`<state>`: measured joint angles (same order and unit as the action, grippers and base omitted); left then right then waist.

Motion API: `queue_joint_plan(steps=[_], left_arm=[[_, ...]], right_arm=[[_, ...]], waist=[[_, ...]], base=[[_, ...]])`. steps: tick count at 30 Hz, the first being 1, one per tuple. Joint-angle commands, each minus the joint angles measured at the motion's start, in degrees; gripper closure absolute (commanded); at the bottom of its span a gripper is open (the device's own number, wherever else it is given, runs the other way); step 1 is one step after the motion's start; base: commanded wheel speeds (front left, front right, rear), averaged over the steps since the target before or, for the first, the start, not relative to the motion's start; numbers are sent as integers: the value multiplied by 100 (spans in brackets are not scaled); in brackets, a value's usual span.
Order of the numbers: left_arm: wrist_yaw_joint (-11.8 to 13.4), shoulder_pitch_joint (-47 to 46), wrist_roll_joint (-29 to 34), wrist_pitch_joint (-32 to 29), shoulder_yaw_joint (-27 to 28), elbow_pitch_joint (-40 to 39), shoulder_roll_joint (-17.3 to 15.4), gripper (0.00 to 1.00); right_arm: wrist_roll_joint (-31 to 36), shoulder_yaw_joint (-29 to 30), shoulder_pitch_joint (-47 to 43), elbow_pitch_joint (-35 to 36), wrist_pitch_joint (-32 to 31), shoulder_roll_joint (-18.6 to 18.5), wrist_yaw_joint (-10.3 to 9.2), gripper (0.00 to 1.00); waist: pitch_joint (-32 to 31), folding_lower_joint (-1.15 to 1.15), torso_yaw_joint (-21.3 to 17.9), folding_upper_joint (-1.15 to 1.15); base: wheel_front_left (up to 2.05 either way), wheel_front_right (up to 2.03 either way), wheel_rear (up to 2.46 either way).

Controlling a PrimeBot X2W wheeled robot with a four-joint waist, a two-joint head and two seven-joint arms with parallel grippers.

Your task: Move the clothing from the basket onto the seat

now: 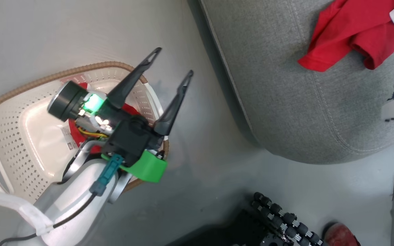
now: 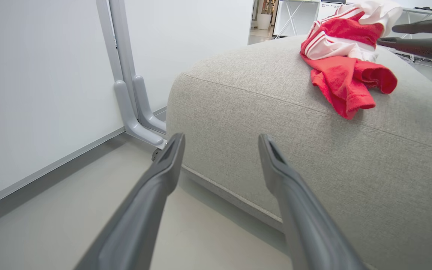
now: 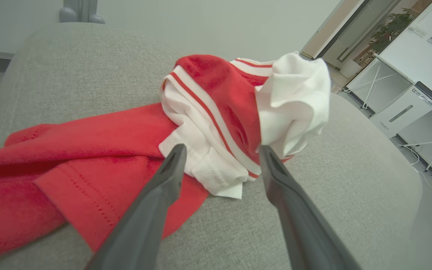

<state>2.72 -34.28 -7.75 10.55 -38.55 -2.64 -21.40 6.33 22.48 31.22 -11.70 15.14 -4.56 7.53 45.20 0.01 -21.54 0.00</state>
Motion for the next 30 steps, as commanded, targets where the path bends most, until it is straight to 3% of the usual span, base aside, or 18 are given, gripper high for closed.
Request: queue_joint_plan(steps=[1, 6, 10, 16, 22, 30], left_arm=[[115, 170, -93, 113, 89, 93, -26, 0], [412, 493, -400, 392, 422, 374, 170, 0], [484, 755, -610, 471, 631, 560, 428, 0], [328, 1288, -754, 456, 1226, 422, 976, 0], [138, 1816, -496, 458, 1979, 452, 1468, 0], [-35, 2384, -225, 459, 2794, 514, 1750, 0]], right_arm=[[12, -79, -185, 126, 2, 47, -8, 0], [-124, -504, -720, 489, 2, 163, -8, 0], [-421, -936, -956, 519, 2, 149, -8, 0], [-576, -1536, -1254, 662, 2, 156, -8, 0], [-529, -2073, -1546, 583, 2, 151, -8, 0], [-741, -2383, -1872, 737, 2, 153, -8, 0]], waist=[[-240, -1, 4, 0], [-694, -1, 144, 0], [-1119, -1, 399, 0], [-1745, -1, 968, 0], [-2344, -1, 1565, 0], [-2938, -1, 1939, 0]], base=[[0, 0, 0], [0, 0, 0], [0, 0, 0], [0, 0, 0], [0, 0, 0], [0, 0, 0]])
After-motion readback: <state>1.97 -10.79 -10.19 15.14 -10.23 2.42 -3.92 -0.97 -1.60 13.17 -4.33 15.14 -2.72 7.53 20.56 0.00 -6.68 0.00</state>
